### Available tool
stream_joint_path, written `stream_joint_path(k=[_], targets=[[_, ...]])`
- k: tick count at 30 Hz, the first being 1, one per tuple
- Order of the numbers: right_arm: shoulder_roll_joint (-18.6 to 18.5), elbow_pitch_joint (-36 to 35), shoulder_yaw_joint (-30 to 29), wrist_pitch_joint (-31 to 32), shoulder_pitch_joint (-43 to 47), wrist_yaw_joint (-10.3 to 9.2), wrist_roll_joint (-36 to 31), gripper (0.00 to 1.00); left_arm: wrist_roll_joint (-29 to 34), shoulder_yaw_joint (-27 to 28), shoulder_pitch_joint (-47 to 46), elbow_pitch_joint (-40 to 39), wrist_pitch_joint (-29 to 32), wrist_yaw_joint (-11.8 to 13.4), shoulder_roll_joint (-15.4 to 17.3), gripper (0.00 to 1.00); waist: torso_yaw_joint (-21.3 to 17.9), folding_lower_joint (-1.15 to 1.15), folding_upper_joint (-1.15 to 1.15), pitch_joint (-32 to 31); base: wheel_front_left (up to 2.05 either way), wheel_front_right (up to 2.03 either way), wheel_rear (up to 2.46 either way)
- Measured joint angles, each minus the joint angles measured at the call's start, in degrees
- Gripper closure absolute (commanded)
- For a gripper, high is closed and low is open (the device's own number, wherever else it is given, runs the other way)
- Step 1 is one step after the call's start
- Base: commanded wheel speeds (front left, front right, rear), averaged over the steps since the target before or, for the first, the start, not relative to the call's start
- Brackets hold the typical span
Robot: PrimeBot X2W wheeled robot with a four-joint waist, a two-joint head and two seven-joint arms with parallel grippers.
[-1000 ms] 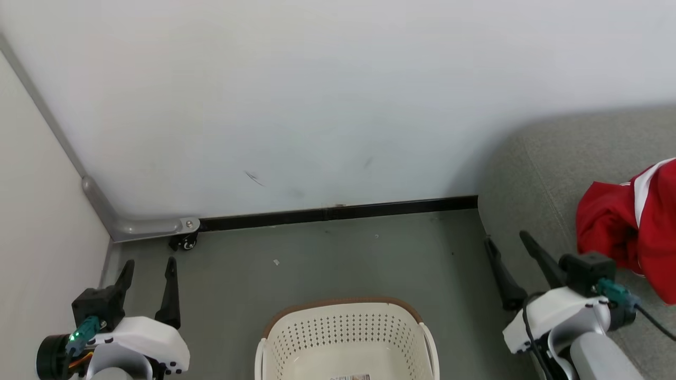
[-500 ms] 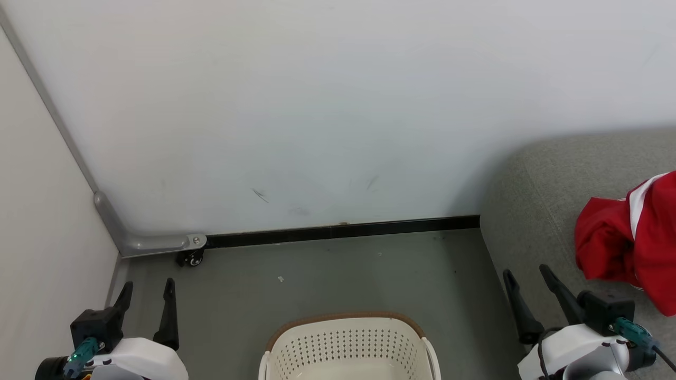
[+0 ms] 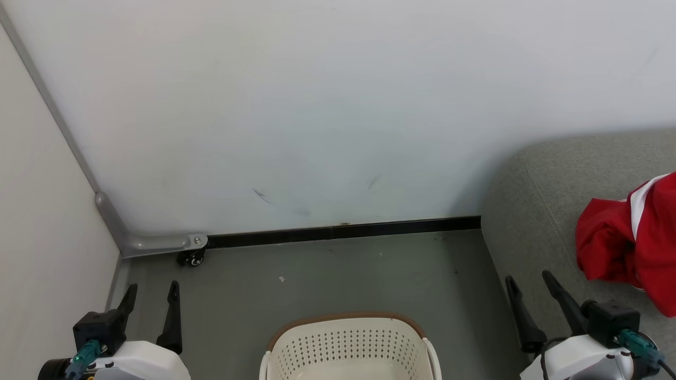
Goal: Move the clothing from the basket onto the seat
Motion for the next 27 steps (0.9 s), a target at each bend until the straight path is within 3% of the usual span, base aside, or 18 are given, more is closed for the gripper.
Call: stream_joint_path(k=[20,21,27], targets=[[0.0,-3.1,1.2,0.1,1.7,0.00,2.1,0.00,0.0,0.0,1.0,-2.5,0.9,0.7,0.9,0.00,0.5,0.00,0.00,0.8,0.00,0.00,0.00],[0.0,-3.2,1.2,0.1,1.7,0.00,2.2,1.00,0.0,0.0,1.0,-2.7,0.9,0.7,0.9,1.00,0.5,0.00,0.00,0.8,0.00,0.00,0.00],[0.9,0.6,1.6,0.1,4.4,0.01,2.1,1.00,0.0,-1.8,4.0,0.4,0.9,0.7,-2.4,1.00,0.5,0.00,0.00,0.8,0.00,0.00,0.00]])
